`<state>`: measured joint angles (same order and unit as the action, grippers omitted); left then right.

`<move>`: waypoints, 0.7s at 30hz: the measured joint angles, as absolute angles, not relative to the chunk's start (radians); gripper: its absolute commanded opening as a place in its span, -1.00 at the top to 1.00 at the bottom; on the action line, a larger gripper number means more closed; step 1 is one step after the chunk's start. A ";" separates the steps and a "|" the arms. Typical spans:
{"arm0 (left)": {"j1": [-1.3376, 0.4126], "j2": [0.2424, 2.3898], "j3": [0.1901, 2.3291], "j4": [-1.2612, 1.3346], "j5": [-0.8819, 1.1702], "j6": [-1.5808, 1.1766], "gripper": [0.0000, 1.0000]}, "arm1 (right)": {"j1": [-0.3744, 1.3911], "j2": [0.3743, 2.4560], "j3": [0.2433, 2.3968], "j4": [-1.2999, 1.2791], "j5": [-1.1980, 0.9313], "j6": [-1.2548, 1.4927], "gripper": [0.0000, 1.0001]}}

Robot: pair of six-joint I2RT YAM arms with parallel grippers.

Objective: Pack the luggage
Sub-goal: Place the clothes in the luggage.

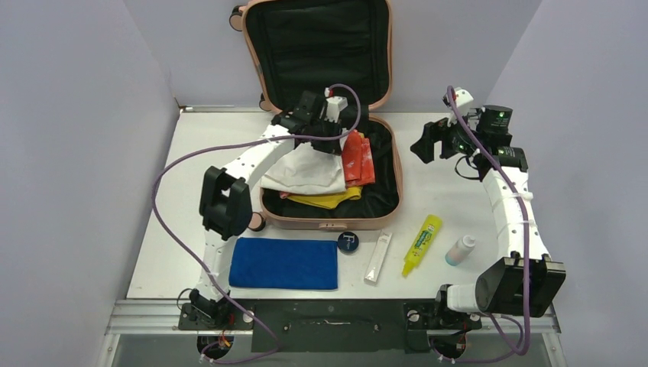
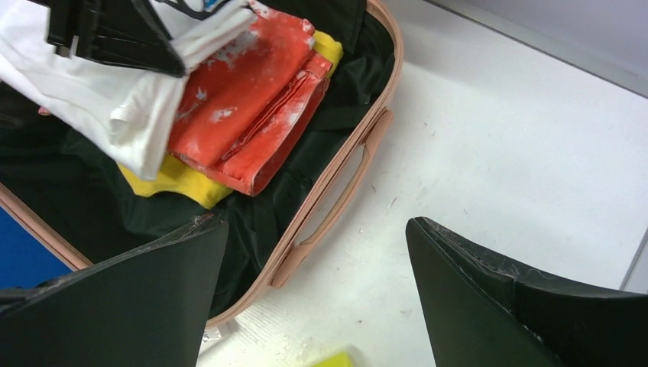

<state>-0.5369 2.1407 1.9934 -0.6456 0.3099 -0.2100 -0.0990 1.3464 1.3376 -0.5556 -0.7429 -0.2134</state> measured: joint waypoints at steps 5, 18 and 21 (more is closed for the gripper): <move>-0.595 2.251 2.138 -0.657 0.310 -0.238 1.00 | -0.106 1.340 1.322 -0.555 -0.756 -0.213 -0.80; -0.630 2.382 2.324 -0.662 0.295 -0.263 -0.96 | -0.118 1.299 1.266 -0.519 -0.797 -0.188 -0.80; -0.632 2.382 2.324 -0.648 0.300 -0.273 -0.92 | -0.118 1.299 1.260 -0.517 -0.807 -0.183 -0.80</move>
